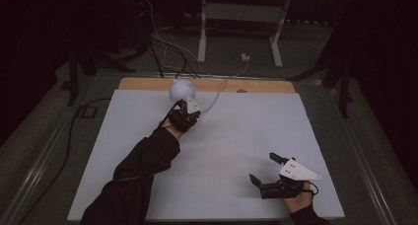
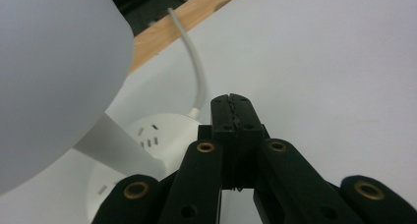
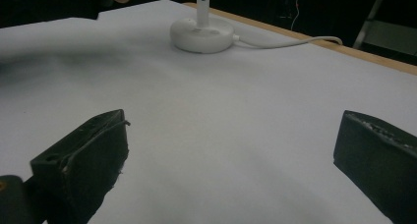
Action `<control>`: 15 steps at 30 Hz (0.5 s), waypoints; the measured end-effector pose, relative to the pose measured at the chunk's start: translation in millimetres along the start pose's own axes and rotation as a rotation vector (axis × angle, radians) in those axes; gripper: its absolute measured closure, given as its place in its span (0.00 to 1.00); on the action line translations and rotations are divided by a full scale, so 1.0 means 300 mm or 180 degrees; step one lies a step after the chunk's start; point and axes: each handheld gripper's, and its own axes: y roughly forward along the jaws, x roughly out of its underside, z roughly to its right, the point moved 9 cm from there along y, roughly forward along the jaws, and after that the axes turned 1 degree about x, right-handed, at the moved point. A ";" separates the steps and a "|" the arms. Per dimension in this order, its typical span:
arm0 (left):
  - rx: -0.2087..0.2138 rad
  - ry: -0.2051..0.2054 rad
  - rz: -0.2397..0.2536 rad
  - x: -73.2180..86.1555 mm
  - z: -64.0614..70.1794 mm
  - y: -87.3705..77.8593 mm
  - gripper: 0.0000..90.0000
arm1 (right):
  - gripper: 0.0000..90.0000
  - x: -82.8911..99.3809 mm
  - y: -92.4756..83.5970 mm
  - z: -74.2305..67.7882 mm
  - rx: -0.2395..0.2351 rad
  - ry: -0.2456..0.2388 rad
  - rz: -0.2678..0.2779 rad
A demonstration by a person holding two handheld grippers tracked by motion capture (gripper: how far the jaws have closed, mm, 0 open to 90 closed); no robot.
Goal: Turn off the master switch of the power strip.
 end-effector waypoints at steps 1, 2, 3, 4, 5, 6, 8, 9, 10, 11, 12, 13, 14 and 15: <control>0.0015 -0.0010 0.0024 -0.003 -0.003 -0.015 1.00 | 0.00 -0.001 0.000 0.000 0.0003 0.0000 0.0004; 0.0051 -0.0041 0.0049 -0.005 -0.005 -0.030 1.00 | 0.00 -0.001 0.000 0.000 0.0003 0.0000 0.0004; 0.0088 -0.0081 0.0071 -0.008 -0.007 -0.046 1.00 | 0.00 0.000 0.000 0.000 0.0002 0.0006 0.0000; 0.0100 -0.0108 0.0079 -0.008 -0.013 -0.062 1.00 | 0.00 0.001 0.001 0.000 0.0006 0.0006 -0.0005; 0.0128 -0.0159 0.0080 -0.006 -0.019 -0.077 1.00 | 0.00 0.001 0.001 0.000 0.0008 0.0002 -0.0008; 0.0165 -0.0213 0.0081 -0.003 -0.022 -0.090 0.99 | 0.00 0.001 0.002 0.000 0.0008 0.0000 -0.0009; 0.0238 -0.0278 0.0087 0.004 -0.026 -0.117 0.88 | 0.00 0.002 0.003 0.001 0.0011 0.0008 -0.0014; 0.0245 -0.0293 0.0076 0.009 -0.031 -0.128 0.82 | 0.00 0.003 0.003 0.001 0.0012 0.0010 -0.0017; 0.0249 -0.0279 0.0069 0.014 -0.033 -0.139 0.79 | 0.00 0.003 0.003 0.002 0.0012 0.0011 -0.0018; 0.0266 -0.0280 0.0064 0.019 -0.034 -0.149 0.76 | 0.00 0.004 0.004 0.002 0.0012 0.0015 -0.0021; 0.0267 -0.0271 0.0046 0.024 -0.036 -0.159 0.71 | 0.00 0.005 0.005 0.002 0.0012 0.0013 -0.0024; 0.0264 -0.0253 0.0030 0.029 -0.038 -0.168 0.67 | 0.00 0.005 0.006 0.002 0.0011 0.0010 -0.0025; 0.0278 -0.0272 0.0024 0.034 -0.040 -0.177 0.64 | 0.00 0.005 0.007 0.001 0.0011 0.0012 -0.0028; 0.0289 -0.0295 0.0014 0.040 -0.042 -0.184 0.60 | 0.00 0.005 0.007 0.000 0.0008 0.0009 -0.0030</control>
